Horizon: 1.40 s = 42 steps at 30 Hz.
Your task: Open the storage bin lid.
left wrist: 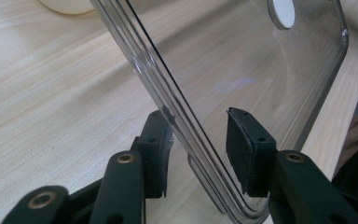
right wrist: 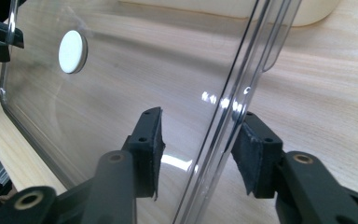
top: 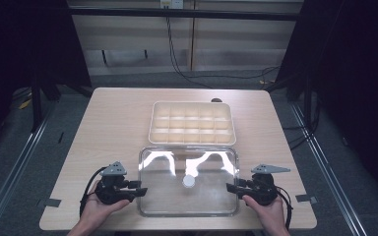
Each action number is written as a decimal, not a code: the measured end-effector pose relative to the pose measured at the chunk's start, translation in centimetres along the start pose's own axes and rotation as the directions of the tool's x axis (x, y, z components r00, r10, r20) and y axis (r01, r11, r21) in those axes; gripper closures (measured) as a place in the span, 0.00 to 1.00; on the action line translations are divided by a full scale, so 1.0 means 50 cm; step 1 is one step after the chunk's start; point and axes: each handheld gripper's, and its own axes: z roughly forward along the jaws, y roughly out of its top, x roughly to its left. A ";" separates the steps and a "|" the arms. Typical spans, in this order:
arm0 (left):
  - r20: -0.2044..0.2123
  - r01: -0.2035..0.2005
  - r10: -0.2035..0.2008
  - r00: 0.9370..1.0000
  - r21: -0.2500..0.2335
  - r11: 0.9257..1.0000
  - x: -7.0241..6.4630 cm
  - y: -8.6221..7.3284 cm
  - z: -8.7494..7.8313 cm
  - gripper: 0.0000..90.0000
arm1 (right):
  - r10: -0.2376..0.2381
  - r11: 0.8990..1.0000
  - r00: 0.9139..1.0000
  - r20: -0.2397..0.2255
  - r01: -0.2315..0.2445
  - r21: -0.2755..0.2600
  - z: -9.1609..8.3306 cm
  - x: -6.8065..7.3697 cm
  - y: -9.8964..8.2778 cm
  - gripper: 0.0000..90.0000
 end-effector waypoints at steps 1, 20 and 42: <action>0.001 0.004 -0.004 1.000 0.003 1.000 0.000 0.000 0.001 0.66 | -0.002 1.000 1.000 0.001 0.002 0.006 0.002 -0.001 0.000 0.59; -0.001 0.013 -0.013 1.000 0.044 0.999 0.002 -0.001 0.015 0.61 | -0.004 0.999 1.000 0.013 0.004 0.045 0.016 -0.001 -0.003 0.53; -0.026 0.059 -0.057 0.998 0.086 0.995 0.024 0.002 0.035 0.59 | 0.005 0.995 0.998 0.069 -0.012 0.099 0.044 -0.007 -0.001 0.43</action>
